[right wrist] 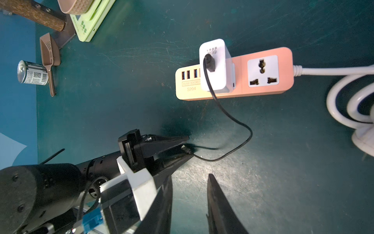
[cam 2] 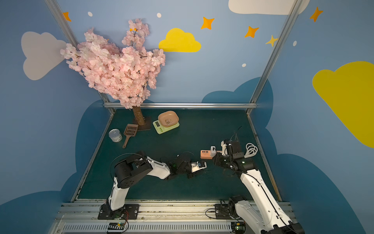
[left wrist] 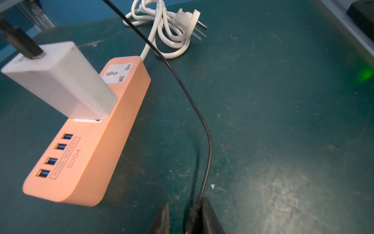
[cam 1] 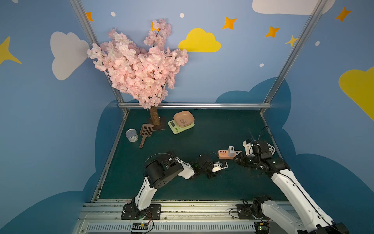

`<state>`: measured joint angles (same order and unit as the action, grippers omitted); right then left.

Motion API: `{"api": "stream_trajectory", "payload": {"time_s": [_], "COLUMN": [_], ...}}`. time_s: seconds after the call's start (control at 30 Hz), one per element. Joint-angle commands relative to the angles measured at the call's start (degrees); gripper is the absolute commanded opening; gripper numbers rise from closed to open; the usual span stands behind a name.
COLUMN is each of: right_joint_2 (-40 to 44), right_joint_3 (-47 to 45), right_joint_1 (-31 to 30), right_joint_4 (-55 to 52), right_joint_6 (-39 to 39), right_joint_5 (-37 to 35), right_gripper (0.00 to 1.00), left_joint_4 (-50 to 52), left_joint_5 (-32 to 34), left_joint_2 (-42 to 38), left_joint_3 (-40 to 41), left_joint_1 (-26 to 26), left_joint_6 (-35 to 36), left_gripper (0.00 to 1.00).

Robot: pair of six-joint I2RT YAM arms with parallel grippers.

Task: Charge the electronic scale
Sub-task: Pick up the charging cable from the center of the board.

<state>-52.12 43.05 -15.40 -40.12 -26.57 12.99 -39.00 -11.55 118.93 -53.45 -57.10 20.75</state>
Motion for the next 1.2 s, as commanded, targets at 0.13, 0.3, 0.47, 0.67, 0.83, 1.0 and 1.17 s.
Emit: {"api": "stream_trajectory", "payload": {"time_s": [0.13,0.3,0.47,0.67,0.83,1.0,1.17], "right_joint_2": [0.57,0.46,-0.6,-4.21,-7.0,-7.52,-5.98], "right_joint_3": [-1.77,-4.28,-10.85,-13.41,-10.73,-9.03,-8.28], "right_joint_1": [0.15,0.25,0.13,0.13,-0.06,-0.14,-0.04], "right_joint_4": [3.96,10.83,24.76,38.9,40.32,38.68,38.61], "right_joint_6": [4.05,7.74,13.19,21.04,31.23,40.15,49.53], "right_joint_5": [7.34,15.48,22.75,23.51,32.79,37.07,33.55], "right_gripper": [0.3,0.34,0.33,0.29,0.32,0.36,0.43], "left_joint_4": [1.89,3.28,11.05,25.11,37.25,48.95,56.31], "left_joint_5": [-2.24,-7.19,-15.2,-23.02,-27.54,-30.72,-33.13], "left_joint_2": [0.46,-4.75,-9.24,-11.56,-12.72,-12.42,-12.13], "left_joint_3": [-0.02,2.42,1.15,-5.22,-12.03,-20.05,-26.5], "left_joint_1": [0.87,3.49,7.31,12.78,16.58,19.22,20.8], "left_joint_6": [-1.02,-2.68,-3.61,-1.09,4.02,8.66,11.11], "left_gripper": [0.17,0.12,0.14,0.14,0.14,0.14,0.14]}}
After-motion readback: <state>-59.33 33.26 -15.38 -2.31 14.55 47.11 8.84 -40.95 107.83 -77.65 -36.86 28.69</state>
